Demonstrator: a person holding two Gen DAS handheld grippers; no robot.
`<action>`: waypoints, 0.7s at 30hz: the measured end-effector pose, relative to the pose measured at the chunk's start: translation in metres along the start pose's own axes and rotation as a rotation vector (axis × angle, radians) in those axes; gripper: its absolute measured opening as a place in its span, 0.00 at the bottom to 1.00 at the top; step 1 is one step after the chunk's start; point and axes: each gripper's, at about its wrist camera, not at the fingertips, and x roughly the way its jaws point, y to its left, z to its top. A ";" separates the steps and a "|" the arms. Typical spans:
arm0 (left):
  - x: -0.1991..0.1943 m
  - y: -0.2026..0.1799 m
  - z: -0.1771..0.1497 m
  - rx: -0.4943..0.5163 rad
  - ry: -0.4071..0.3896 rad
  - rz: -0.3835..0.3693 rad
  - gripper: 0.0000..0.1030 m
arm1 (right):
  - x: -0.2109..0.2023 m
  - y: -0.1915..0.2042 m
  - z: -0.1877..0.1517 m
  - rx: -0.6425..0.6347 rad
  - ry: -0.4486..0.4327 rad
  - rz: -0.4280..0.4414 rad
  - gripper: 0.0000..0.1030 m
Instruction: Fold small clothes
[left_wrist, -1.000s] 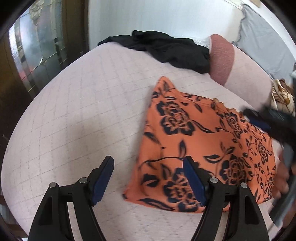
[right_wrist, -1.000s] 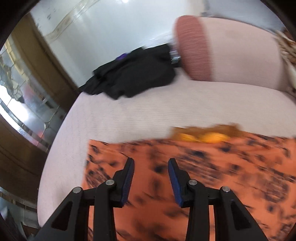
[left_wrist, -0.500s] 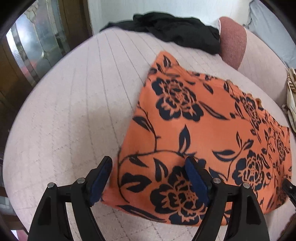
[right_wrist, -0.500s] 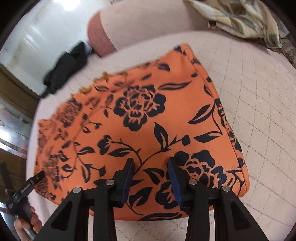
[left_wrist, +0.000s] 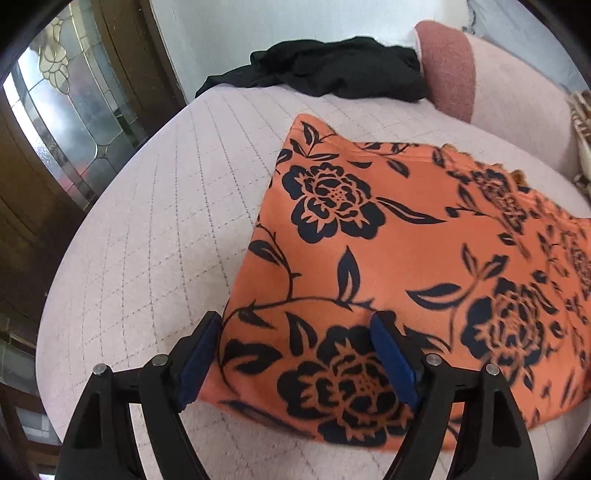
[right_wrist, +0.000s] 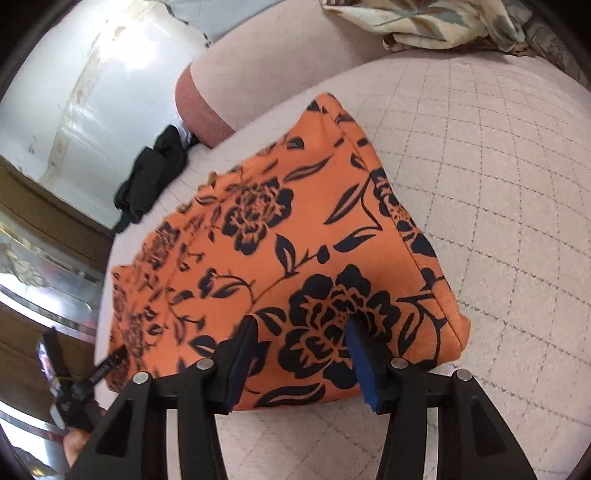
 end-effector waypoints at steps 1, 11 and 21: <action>-0.006 0.005 -0.004 -0.011 -0.011 -0.008 0.80 | -0.008 0.000 0.000 -0.002 -0.023 0.022 0.52; -0.033 0.057 -0.053 -0.091 0.005 0.005 0.80 | -0.035 -0.005 -0.028 0.057 -0.051 0.123 0.52; -0.006 0.042 -0.040 -0.068 0.005 0.088 0.80 | 0.011 0.018 -0.027 -0.016 0.023 0.090 0.52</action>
